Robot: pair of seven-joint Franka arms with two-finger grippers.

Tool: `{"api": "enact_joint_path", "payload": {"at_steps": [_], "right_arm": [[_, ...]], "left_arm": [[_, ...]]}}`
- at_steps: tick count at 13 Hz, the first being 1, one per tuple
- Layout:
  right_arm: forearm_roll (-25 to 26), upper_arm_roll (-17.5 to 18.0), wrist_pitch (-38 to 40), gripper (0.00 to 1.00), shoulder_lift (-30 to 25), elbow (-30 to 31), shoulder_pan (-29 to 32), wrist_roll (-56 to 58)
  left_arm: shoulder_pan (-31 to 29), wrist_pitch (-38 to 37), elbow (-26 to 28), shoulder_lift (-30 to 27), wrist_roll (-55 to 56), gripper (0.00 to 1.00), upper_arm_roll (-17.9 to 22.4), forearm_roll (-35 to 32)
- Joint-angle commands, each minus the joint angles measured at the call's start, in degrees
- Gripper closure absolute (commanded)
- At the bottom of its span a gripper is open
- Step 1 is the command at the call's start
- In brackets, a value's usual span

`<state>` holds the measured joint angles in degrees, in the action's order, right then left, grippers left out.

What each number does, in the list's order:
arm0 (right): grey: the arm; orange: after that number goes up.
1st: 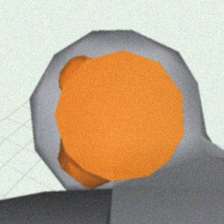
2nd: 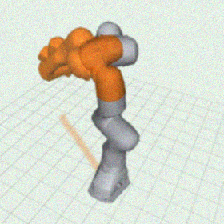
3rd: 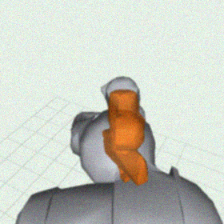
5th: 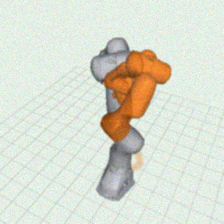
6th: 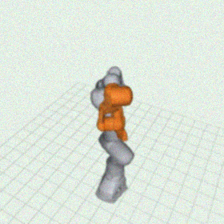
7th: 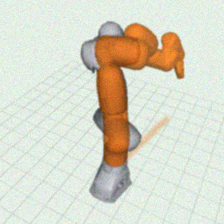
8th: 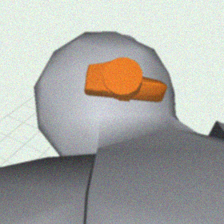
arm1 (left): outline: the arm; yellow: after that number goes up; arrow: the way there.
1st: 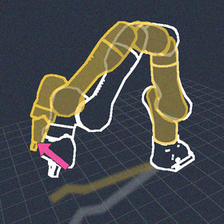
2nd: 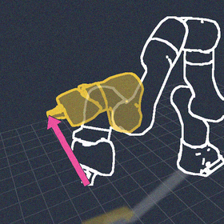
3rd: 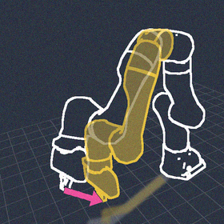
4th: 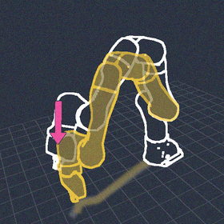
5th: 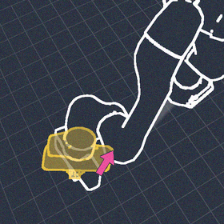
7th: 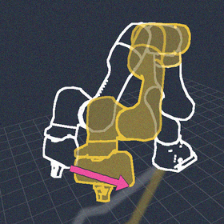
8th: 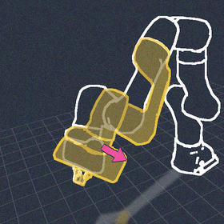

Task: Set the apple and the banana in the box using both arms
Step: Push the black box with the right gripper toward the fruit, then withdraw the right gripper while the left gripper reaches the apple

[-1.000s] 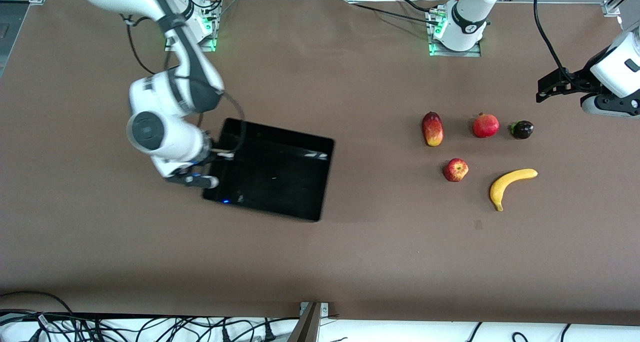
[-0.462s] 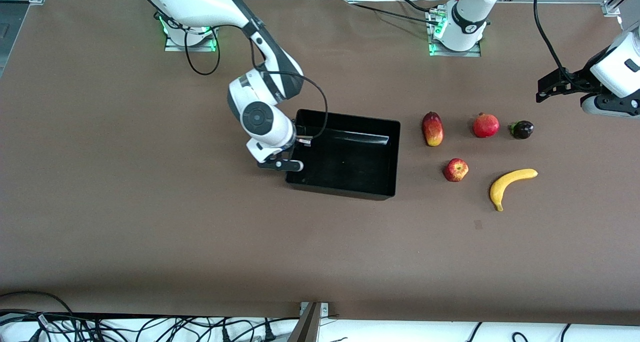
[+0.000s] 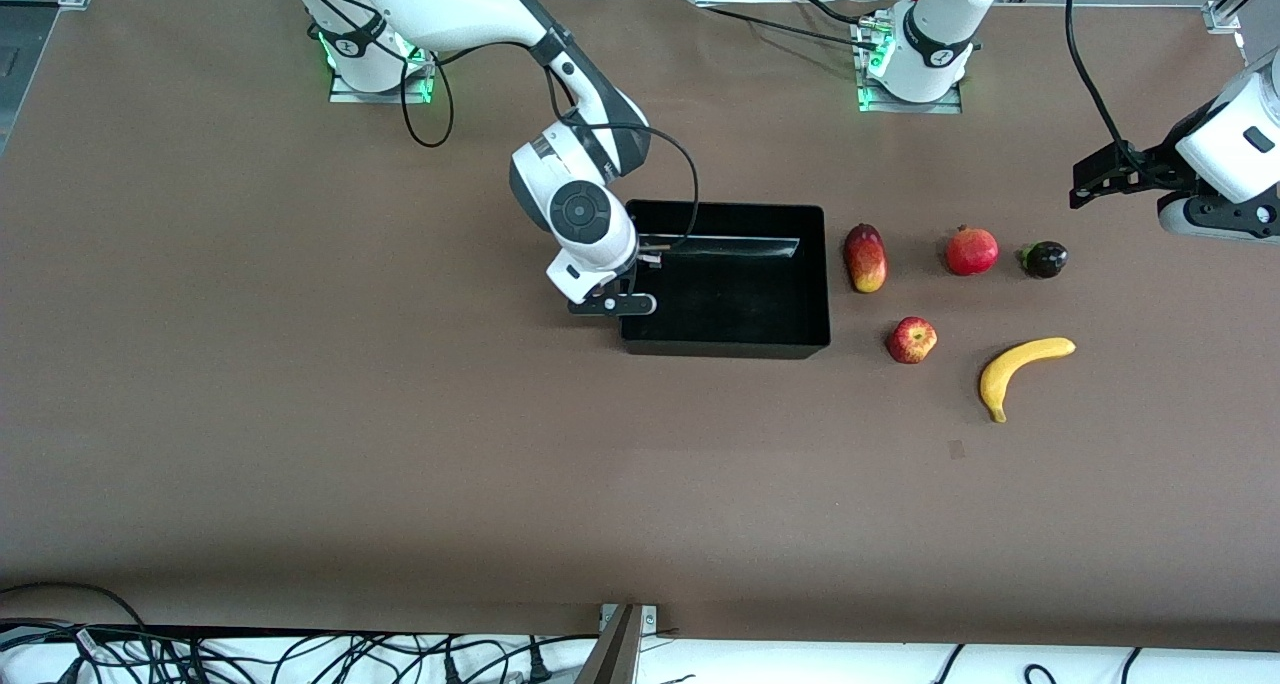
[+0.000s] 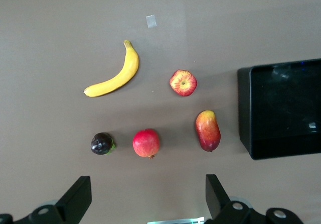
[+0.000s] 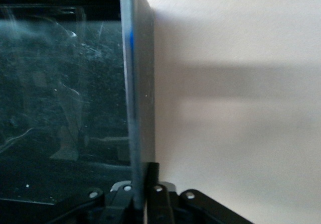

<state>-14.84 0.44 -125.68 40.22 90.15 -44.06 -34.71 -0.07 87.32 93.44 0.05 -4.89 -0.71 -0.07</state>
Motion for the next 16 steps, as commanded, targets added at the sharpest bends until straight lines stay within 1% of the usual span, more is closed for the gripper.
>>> {"api": "enact_joint_path", "payload": {"at_steps": [1, 3, 4, 5, 6, 7, 8, 9, 10, 11, 12, 13, 14, 15, 16], "right_arm": [[-1.7, -1.0, 2.4, 0.0, -1.9, -1.4, -0.1, 1.0], [-0.9, -3.2, 12.1, 0.0, -7.1, -2.4, 1.9, 2.1], [-0.9, -4.5, 18.7, 0.0, -10.5, -4.0, 3.4, 3.1], [-0.9, -6.5, 26.0, 0.0, -13.6, -5.4, 4.8, 5.7], [-0.9, -9.9, 31.6, 0.0, -16.1, -6.8, 5.3, 8.1], [-0.8, -14.5, 35.0, 0.0, -18.1, -7.7, 5.5, 10.5], [-0.7, -19.7, 36.2, 0.0, -19.2, -8.1, 5.4, 14.6], [0.4, -24.6, 36.3, 0.0, -19.3, -8.1, 5.4, 18.6], [2.4, -29.5, 36.3, 0.0, -19.3, -8.3, 5.4, 22.6], [3.8, -33.7, 36.2, 0.0, -19.3, -8.3, 5.5, 26.8], [3.9, -37.3, 35.4, 0.0, -18.8, -8.3, 6.1, 30.0], [3.7, -39.9, 34.4, 0.0, -18.4, -8.5, 8.4, 33.8], [3.9, -40.0, 32.3, 0.0, -18.3, -8.5, 11.2, 37.1], [3.7, -40.0, 31.0, 0.0, -18.3, -8.4, 13.9, 40.2], [3.9, -40.0, 31.2, 0.0, -18.3, -8.3, 15.7, 43.1]], "left_arm": [[-0.4, -0.7, -1.6, 1.4, -0.5, 0.0, 0.1, 0.2], [-0.5, -0.6, -1.5, 1.7, -0.6, 0.0, 0.2, 0.2], [-0.5, -0.3, -1.7, 2.7, -0.5, 0.0, 0.3, 0.0], [-0.4, -0.3, -3.4, 5.0, -0.5, 0.0, 0.4, -0.1], [-0.4, -0.9, -5.4, 6.7, 0.0, 0.0, 0.1, -0.1], [-0.1, -0.7, -5.6, 7.2, 0.0, 0.0, 0.0, -0.1], [0.5, -0.5, -6.3, 9.2, 0.0, 0.0, 0.1, -0.3], [0.3, 0.2, -7.2, 11.4, 0.0, 0.0, -0.1, -0.5], [0.3, 3.3, -5.9, 12.7, 0.0, 0.0, -0.2, -0.6], [0.4, 6.0, -2.1, 13.7, 0.1, 0.0, -0.7, -0.3], [0.1, 8.0, -0.8, 13.8, -0.7, 0.0, -0.7, 0.4], [0.4, 9.2, -0.1, 13.8, -1.7, 0.0, -0.6, 0.3], [1.9, 10.2, 0.2, 14.1, -2.3, 0.0, -0.7, -0.5], [2.6, 12.9, 2.3, 14.3, -2.3, 0.0, -0.7, -0.5], [2.7, 17.6, 5.8, 14.4, -2.4, 0.0, -0.7, -0.5]]}}
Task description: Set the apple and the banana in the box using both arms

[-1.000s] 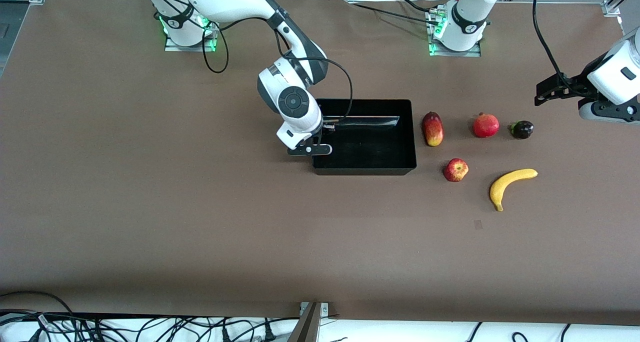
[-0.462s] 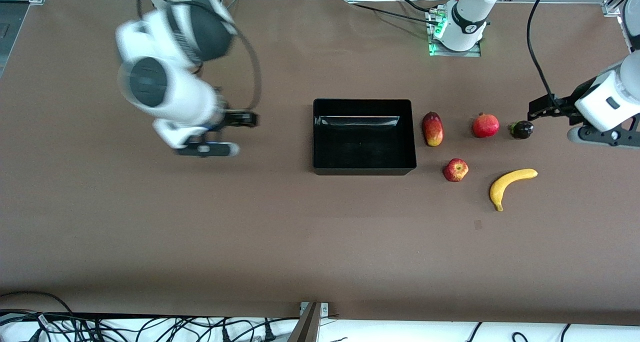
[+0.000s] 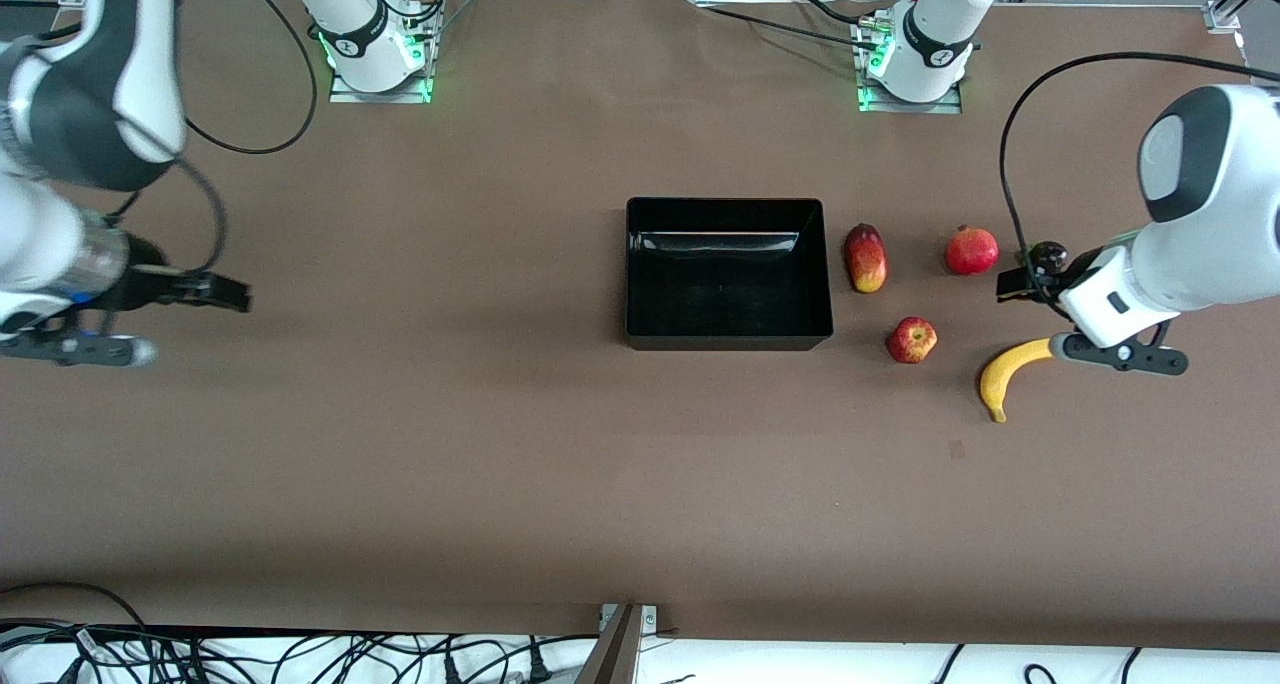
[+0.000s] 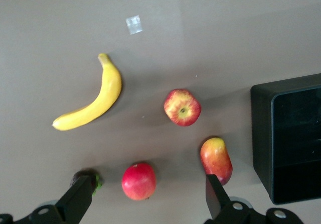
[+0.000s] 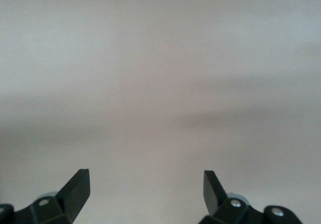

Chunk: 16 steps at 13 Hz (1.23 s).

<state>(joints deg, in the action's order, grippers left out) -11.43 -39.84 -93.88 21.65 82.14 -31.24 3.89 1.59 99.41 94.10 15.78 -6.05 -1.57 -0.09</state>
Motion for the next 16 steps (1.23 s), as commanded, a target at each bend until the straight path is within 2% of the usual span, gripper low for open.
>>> {"api": "enact_joint_path", "payload": {"at_steps": [1, 4, 6, 9, 12, 13, 16], "right_arm": [[0.7, 0.3, -0.7, 0.0, 0.8, -0.3, 3.0, 5.8], [0.8, 2.2, 3.5, 0.0, 1.5, 1.5, 1.3, 5.8], [1.1, 2.0, 6.0, 0.0, 0.5, 1.2, 0.1, 5.9], [2.3, 1.7, 14.1, 0.0, -3.6, 0.5, 0.2, 10.2], [11.0, 1.5, 17.1, 0.0, -7.5, 0.1, 0.2, 13.8], [11.4, 1.3, 16.7, 0.0, -7.5, -0.3, 0.3, 13.6], [11.5, 1.5, 16.8, 0.0, -6.2, -7.0, 1.1, 13.3]], "left_arm": [[1.0, 9.7, 8.6, -1.2, -2.0, 0.0, 0.2, -0.5], [1.1, 19.2, 15.3, 1.3, -6.8, 0.0, 0.2, -0.5], [1.3, 25.1, 18.5, 2.8, -9.7, 0.0, 0.2, -0.4], [2.7, 28.1, 20.2, 5.6, -10.1, 0.0, -0.4, 0.4], [3.5, 33.4, 22.7, 6.9, -9.8, 0.0, -1.6, 0.8], [3.6, 35.4, 23.9, 7.2, -9.9, 0.0, -1.6, 1.4], [4.0, 38.0, 24.8, 8.3, -9.9, 0.0, -1.9, 1.5]]}}
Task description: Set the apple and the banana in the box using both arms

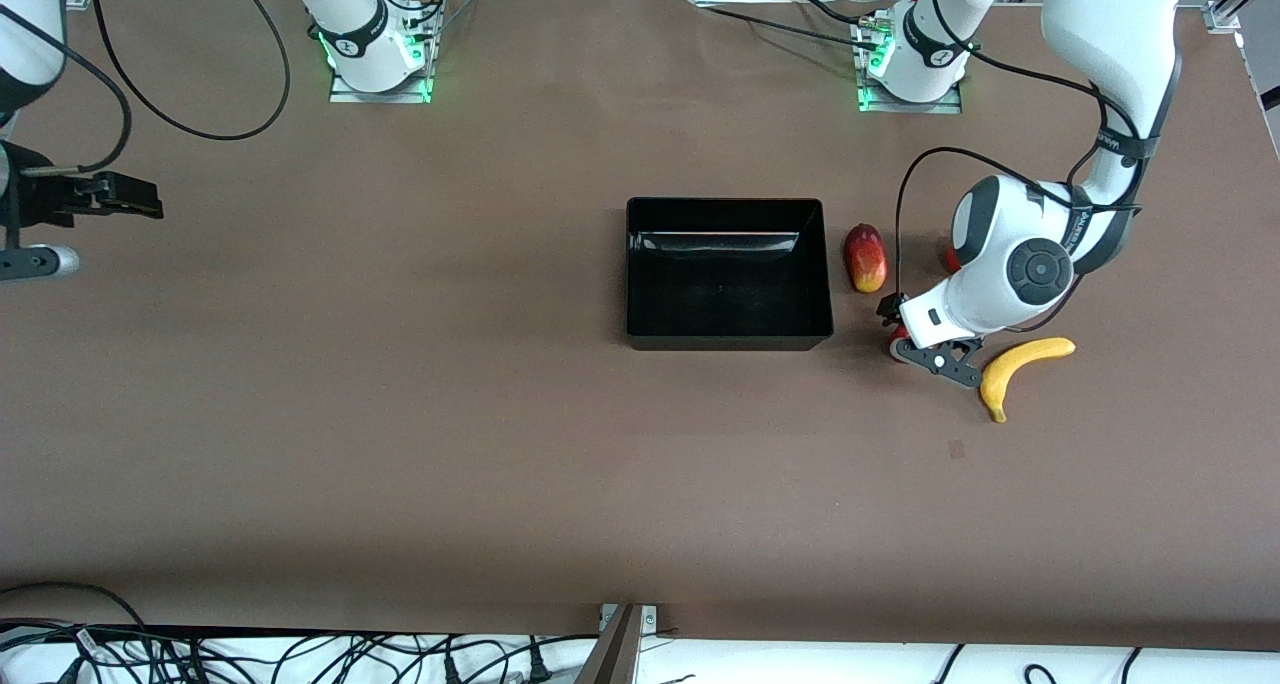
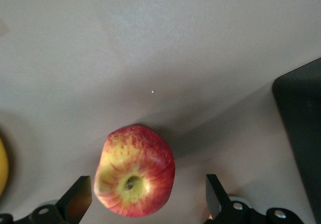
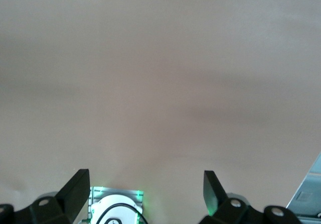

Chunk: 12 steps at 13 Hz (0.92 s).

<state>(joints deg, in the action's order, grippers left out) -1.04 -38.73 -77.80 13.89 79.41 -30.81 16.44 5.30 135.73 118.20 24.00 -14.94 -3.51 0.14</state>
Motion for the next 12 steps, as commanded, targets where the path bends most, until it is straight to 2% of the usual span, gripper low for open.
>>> {"api": "enact_joint_path", "payload": {"at_steps": [1, 2, 3, 4, 5, 7, 9, 10, 11, 12], "right_arm": [[1.1, 0.3, 1.0, 0.0, 1.9, -4.8, 0.7, 0.8], [0.9, 1.2, 0.5, 0.0, 1.7, -4.8, 2.1, 0.6], [0.7, 7.0, 0.0, 0.0, 0.9, -4.4, 7.4, 0.8], [1.2, 17.8, 0.4, 0.0, -1.8, -4.0, 16.3, 0.3], [1.7, 25.9, -0.4, 0.0, -3.9, -0.9, 23.4, -0.8], [3.1, 31.9, -6.7, 0.0, -9.6, 8.0, 31.3, -5.8], [3.1, 41.9, -14.4, 0.0, -16.2, 17.0, 40.9, -6.1], [3.0, 42.6, -15.1, 0.0, -17.6, 18.6, 41.2, -6.4], [2.9, 42.6, -15.0, 0.0, -17.5, 18.5, 41.2, -8.4], [2.6, 42.0, -14.8, 0.0, -17.2, 18.3, 41.3, -8.5]], "left_arm": [[0.3, 1.8, 0.7, 0.3, -1.1, 0.0, 0.0, 1.2], [0.3, 1.9, 0.7, 0.5, -1.1, 0.0, 0.0, 1.0], [0.3, 2.3, 0.7, 1.0, -1.1, 0.0, 0.0, 1.0], [0.3, 3.7, 0.8, 1.7, -1.2, 0.0, 0.0, 0.7], [0.3, 4.2, 1.1, 1.9, -1.2, 0.0, 0.0, 0.7], [0.3, 4.3, 1.1, 2.5, -1.2, 0.0, 0.0, 0.7], [0.3, 4.3, 1.0, 3.2, -1.1, 0.0, 0.0, 0.6], [0.3, 4.3, 0.7, 3.1, -1.1, 0.3, 0.0, -1.0], [0.3, 4.3, 0.6, 2.8, -1.1, 0.65, 0.0, -3.7], [0.3, 4.3, 0.5, 2.5, -1.0, 0.9, 0.0, -5.0]]}}
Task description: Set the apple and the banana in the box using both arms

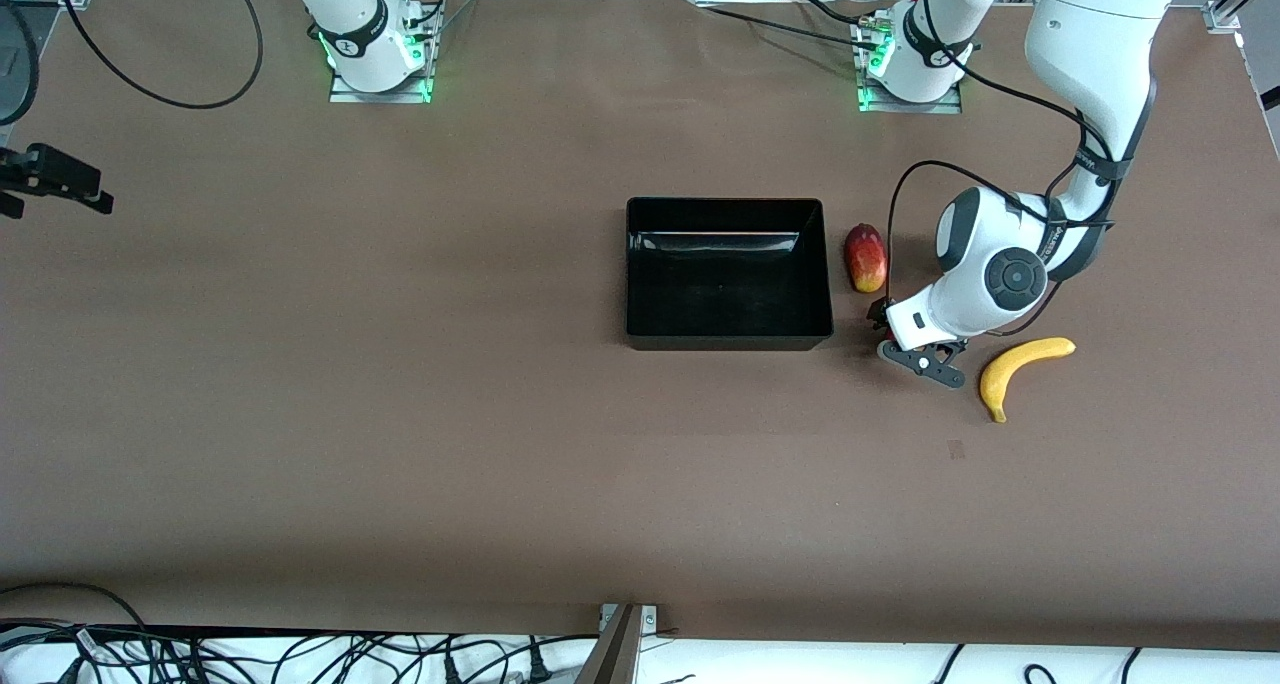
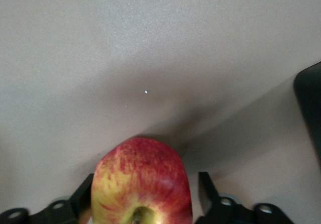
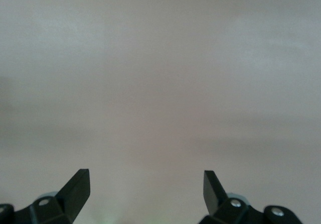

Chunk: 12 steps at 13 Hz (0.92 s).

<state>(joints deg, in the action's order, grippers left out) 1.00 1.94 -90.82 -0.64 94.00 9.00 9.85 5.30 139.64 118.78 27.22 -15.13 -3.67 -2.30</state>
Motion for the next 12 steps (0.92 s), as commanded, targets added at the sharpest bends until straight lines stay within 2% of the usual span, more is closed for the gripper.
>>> {"api": "enact_joint_path", "payload": {"at_steps": [1, 3, 6, 7, 9, 12], "right_arm": [[0.6, 1.0, -1.8, 0.0, -2.6, 3.7, 1.0, -2.2], [0.8, 0.5, -1.9, 0.0, -2.2, 3.3, -1.0, -2.2], [0.8, 0.4, -2.0, 0.0, -1.9, 3.2, -2.3, -2.5], [0.7, 0.3, -2.0, 0.0, -1.1, 3.2, -2.3, -2.7], [0.5, 0.3, -1.9, 0.0, -0.7, 2.3, -2.1, -2.4], [0.4, 0.3, -1.8, 0.0, -0.7, 2.3, -2.2, -2.0]], "left_arm": [[0.3, 0.3, -0.1, -0.9, -0.3, 1.0, 0.2, -2.5], [0.5, -0.4, -0.1, -4.5, -0.8, 1.0, 0.1, -2.5], [8.5, -7.2, -2.0, -11.4, 0.2, 1.0, -0.2, -1.0], [11.5, -10.5, -3.6, -12.0, 1.6, 1.0, -0.3, 2.9], [15.8, -11.8, -4.3, -13.4, 6.6, 1.0, -0.4, 12.0], [23.1, -11.0, -4.4, -11.8, 16.9, 1.0, -0.6, 13.0]]}}
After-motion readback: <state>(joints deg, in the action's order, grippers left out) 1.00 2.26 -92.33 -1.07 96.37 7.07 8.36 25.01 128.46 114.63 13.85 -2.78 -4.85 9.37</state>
